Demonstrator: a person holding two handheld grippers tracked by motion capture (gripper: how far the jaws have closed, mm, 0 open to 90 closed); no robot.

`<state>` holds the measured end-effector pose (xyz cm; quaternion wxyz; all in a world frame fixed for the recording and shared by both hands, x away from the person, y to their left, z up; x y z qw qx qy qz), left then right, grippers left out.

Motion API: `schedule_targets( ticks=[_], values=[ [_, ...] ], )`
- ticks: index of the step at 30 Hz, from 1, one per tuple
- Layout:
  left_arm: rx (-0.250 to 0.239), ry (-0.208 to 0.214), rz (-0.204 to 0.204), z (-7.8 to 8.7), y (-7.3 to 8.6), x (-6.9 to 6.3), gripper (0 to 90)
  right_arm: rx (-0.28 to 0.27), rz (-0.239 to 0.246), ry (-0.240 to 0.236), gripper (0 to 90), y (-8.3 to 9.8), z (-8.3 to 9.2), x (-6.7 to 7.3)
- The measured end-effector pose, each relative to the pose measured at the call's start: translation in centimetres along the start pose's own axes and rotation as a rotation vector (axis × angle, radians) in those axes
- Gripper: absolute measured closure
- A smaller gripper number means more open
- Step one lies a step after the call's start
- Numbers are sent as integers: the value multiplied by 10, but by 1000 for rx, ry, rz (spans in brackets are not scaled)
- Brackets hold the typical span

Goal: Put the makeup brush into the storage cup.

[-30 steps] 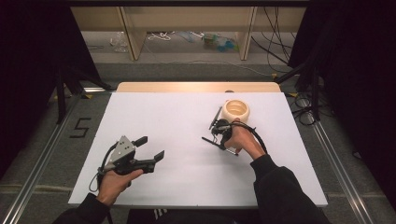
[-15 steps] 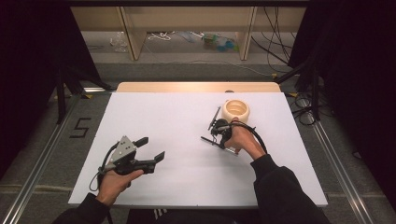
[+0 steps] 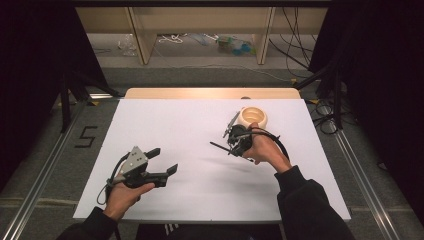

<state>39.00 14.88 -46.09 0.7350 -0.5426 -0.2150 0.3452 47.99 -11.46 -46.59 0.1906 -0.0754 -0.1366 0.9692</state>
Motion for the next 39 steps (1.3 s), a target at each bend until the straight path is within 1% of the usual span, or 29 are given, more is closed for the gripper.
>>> schedule_targets(
  ticks=[5, 6, 7, 8, 9, 10, 11, 13, 17, 18, 19, 20, 21, 22, 23, 24, 25, 26, 28, 30, 31, 32, 33, 34, 35, 36, 37, 38, 39],
  values=[
    [6, 3, -3, -1, 1, -1, 173, -22, 24, 3, 842, -1, 5, 5],
    [7, 5, -10, -1, 1, -1, 173, -25, 34, 1, 842, -1, 5, 6],
    [7, 10, -7, -1, 1, -2, 173, -35, 32, 5, 842, -1, 5, 8],
    [7, 10, -7, -1, 1, -2, 173, -35, 32, 5, 842, -1, 5, 8],
    [12, 8, -12, -1, 1, -2, 173, -30, 44, 4, 842, -1, 6, 9],
    [17, 11, -16, -2, 2, -2, 175, -25, 64, -4, 842, -1, 6, 14],
    [17, 20, -11, -3, 2, -3, 175, -32, 64, -3, 842, -1, 6, 16],
    [26, 24, -17, -4, 2, -5, 179, -19, 81, -8, 842, -1, 6, 21],
    [40, 42, -21, -7, 2, -10, 192, -23, 112, -15, 842, -2, 4, 30],
    [39, 47, -38, -8, 2, -11, 193, -22, 123, -13, 842, -2, 3, 32],
    [39, 47, -38, -8, 2, -11, 194, -22, 123, -13, 842, -2, 3, 32],
    [49, 58, -54, -9, 1, -14, 195, -22, 147, -9, 842, -3, 3, 35],
    [60, 73, -74, -12, 2, -18, 198, -23, 142, -22, 842, -3, 3, 39],
    [64, 79, -81, -13, 2, -20, 202, -23, 155, -16, 842, -4, 3, 40],
    [72, 92, -84, -15, 2, -22, 203, -20, 185, -20, 841, -4, 3, 42],
    [90, 103, -79, -17, 4, -24, 204, -15, 194, -18, 842, -4, 3, 44],
    [99, 108, -82, -19, 4, -26, 206, -22, 191, -23, 841, -5, 3, 48],
    [114, 111, -91, -20, 4, -27, 208, -21, 200, -35, 841, -6, 3, 51],
    [132, 132, -94, -24, 5, -32, 209, -14, 234, -36, 841, -6, 2, 55],
    [139, 128, -139, -27, 4, -35, 227, -4, 267, -38, 841, -7, 2, 57],
    [149, 135, -165, -29, 3, -37, 230, -15, 249, -43, 841, -8, 1, 60],
    [161, 141, -182, -31, 4, -39, 230, -16, 267, -47, 841, -9, 1, 61],
    [171, 151, -202, -33, 4, -42, 230, -11, 259, -45, 841, -9, 2, 63],
    [185, 161, -214, -34, 4, -45, 230, -12, 257, -40, 841, -9, 2, 65],
    [198, 163, -228, -35, 5, -47, 231, 1, 276, -38, 842, -9, 2, 65],
    [212, 170, -244, -36, 6, -49, 234, -13, 310, -38, 841, -10, 1, 65],
    [212, 170, -244, -36, 6, -49, 239, -3, 290, -41, 841, -10, 2, 68],
    [226, 183, -265, -38, 7, -52, 239, -3, 290, -41, 841, -10, 2, 68],
    [224, 174, -317, -40, 6, -51, 243, 6, 295, -37, 841, -11, 2, 72]
  ],
)
Point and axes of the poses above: each handheld gripper's, and its own axes: z roughly backward along the jaws, y roughly out of its underside, x roughly to its left, the point moved 6 cm from there along -z, roughly forward along the jaws, and after that the axes turned 1 degree about z, right-handed, at the moved point
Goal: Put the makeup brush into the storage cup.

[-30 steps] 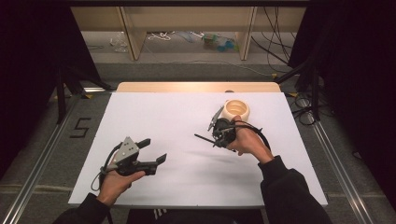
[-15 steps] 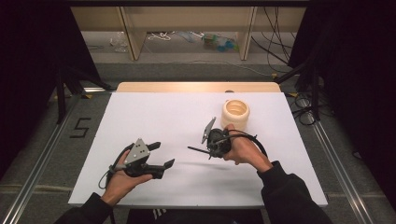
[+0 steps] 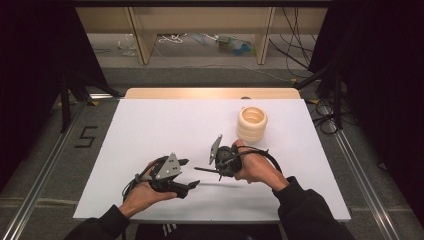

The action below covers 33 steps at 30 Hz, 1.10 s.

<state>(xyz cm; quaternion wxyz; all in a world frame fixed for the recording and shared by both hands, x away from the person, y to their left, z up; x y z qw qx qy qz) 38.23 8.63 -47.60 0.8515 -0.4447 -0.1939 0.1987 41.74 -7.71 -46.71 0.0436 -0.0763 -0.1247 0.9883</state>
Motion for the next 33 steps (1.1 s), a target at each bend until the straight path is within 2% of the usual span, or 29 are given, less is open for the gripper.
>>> schedule_targets(
  ticks=[1, 2, 3, 4, 5, 6, 8, 9, 11, 12, 13, 14, 15, 17, 19, 21, 22, 23, 24, 26, 28, 30, 33],
  values=[
    [18, 24, 7, -2, 0, -5, 243, -12, 3, -2, 841, -1, -1, 1],
    [25, 30, 2, -3, 0, -6, 244, -8, -8, -7, 842, -2, -1, 4],
    [38, 47, 6, -3, 1, -8, 249, -6, 49, -2, 841, -3, -2, 2],
    [57, 57, -15, -4, 2, -8, 257, 0, 5, -22, 842, -4, -2, 8],
    [57, 57, -15, -4, 2, -8, 261, 0, 5, -22, 842, -4, -2, 8],
    [63, 84, -21, -7, 2, -12, 267, -4, 15, -18, 841, -6, -2, 10],
    [87, 90, -49, -9, 3, -12, 274, 5, 54, -25, 842, -6, -3, 9],
    [88, 97, -41, -11, 3, -13, 280, -3, 39, -25, 842, -7, -3, 11],
    [93, 112, -37, -13, 1, -14, 312, -1, 51, -31, 842, -8, -3, 13],
    [105, 128, -40, -13, 1, -15, 314, -6, 32, -46, 842, -9, -3, 16],
    [98, 129, -26, -15, 0, -16, 324, -5, 26, -37, 841, -9, -4, 17],
    [98, 129, -26, -15, 0, -16, 339, 3, 65, -33, 842, -9, -4, 15],
    [121, 141, -41, -17, 0, -16, 351, 6, 69, -38, 842, -9, -3, 18],
    [120, 154, -19, -18, -1, -17, 388, 2, 52, -46, 841, -11, -4, 21],
    [122, 163, -4, -20, -2, -18, 415, 2, 68, -57, 842, -12, -4, 23],
    [140, 168, -11, -20, -1, -17, 440, 3, 72, -51, 841, -12, -4, 23],
    [151, 183, -33, -21, -2, -16, 451, 0, 76, -58, 842, -13, -4, 25],
    [150, 186, -27, -22, -2, -16, 457, 5, 82, -59, 841, -12, -4, 26],
    [157, 191, 6, -22, -1, -19, 464, 3, 89, -63, 841, -13, -4, 26],
    [161, 208, 14, -23, -1, -21, 488, 6, 96, -62, 842, -13, -4, 27],
    [184, 222, -12, -22, 0, -20, 502, 7, 105, -67, 841, -14, -5, 28],
    [180, 234, 0, -23, -1, -22, 525, 7, 107, -68, 842, -14, -5, 29],
    [198, 249, -26, -22, 0, -23, 558, 3, 116, -70, 842, -14, -4, 30]
  ],
)
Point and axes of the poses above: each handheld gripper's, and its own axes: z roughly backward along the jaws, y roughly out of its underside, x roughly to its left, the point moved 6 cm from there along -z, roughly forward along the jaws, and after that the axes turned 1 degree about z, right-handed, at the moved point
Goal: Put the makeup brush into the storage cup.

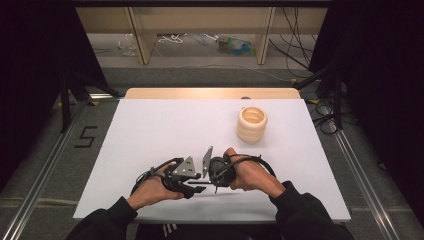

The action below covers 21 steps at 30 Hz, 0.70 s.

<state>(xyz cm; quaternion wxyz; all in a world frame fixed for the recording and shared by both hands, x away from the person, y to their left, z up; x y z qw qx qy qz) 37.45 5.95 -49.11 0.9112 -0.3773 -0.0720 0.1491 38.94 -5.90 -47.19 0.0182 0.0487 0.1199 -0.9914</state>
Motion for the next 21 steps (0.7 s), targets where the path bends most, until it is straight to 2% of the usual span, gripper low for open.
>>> schedule_targets(
  ticks=[3, 5, 6, 7, 15, 16, 17, 19, 20, 21],
  values=[
    [-10, 7, 2, -2, -1, -2, 588, -7, 8, -6, 842, 0, 1, 1],
    [10, 7, -28, -1, 0, -2, 607, -9, 8, -8, 841, -1, 1, 1],
    [0, 8, -19, -3, 0, -3, 615, -11, 1, 0, 841, -1, 0, 1],
    [7, 9, -32, -2, 0, -3, 620, -9, 18, -8, 842, -1, 0, 1],
    [22, 20, -57, -4, 1, -4, 656, -16, 9, -9, 841, -1, 0, 2],
    [22, 20, -57, -4, 1, -4, 660, -15, 8, -10, 841, -1, 0, 2],
    [-28, 28, 2, -7, -1, -9, 663, 14, -28, -13, 842, 1, 2, 5],
    [-27, 30, 4, -8, -1, -9, 668, 11, -24, -12, 842, 1, 2, 4],
    [-16, 24, -8, -7, 0, -8, 668, -14, 10, -10, 842, -1, 0, 2],
    [1, 29, -29, -7, 1, -7, 678, -14, 10, -11, 841, -1, 0, 3]
  ],
)
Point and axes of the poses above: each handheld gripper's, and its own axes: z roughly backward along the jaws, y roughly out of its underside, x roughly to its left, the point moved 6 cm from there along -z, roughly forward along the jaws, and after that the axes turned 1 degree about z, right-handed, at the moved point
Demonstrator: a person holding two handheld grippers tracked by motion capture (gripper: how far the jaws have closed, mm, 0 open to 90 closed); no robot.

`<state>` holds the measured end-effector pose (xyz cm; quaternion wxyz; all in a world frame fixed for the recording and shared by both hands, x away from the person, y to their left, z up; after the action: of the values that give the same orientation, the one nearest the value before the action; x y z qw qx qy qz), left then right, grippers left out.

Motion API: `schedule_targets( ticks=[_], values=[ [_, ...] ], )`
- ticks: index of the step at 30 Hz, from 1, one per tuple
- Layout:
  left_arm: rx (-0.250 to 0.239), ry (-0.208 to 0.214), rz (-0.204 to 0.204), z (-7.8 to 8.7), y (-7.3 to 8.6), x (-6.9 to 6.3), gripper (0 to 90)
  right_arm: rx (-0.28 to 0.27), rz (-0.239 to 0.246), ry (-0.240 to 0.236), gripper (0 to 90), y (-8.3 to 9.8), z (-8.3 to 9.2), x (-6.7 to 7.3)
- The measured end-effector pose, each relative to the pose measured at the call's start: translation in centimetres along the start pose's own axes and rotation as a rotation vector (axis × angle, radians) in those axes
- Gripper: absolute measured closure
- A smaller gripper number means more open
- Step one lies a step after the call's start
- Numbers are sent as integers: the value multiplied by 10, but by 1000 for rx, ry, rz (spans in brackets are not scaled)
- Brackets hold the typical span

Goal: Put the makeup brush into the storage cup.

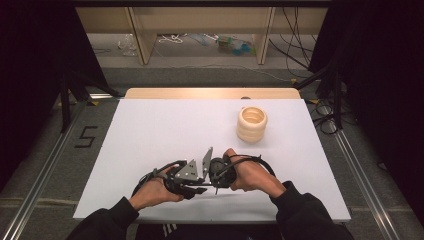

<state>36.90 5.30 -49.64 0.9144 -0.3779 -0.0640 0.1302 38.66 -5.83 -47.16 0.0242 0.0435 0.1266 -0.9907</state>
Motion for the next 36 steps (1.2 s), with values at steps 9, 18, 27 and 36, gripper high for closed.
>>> schedule_targets(
  ticks=[9, 18, 27, 36],
  values=[
    [-5, 2, 2, -1, 0, -1, 702, 9, 14, -6, 842, 0, -1, 1],
    [28, 1, -31, 1, 2, 1, 735, 5, 10, -9, 841, 0, -1, 2],
    [17, 12, -34, -1, 3, 1, 778, 6, 28, -12, 842, 0, -2, 2],
    [19, 27, -42, -1, 3, 1, 810, 23, 89, -11, 838, 2, 0, -1]
  ],
)
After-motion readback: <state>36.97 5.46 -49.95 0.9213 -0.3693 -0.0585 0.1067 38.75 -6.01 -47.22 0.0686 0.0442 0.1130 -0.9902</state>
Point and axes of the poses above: each handheld gripper's, and its own axes: z roughly backward along the jaws, y roughly out of its underside, x roughly to its left, the point moved 6 cm from there along -z, roughly forward along the jaws, and after that the axes turned 1 degree about z, right-handed, at the moved point
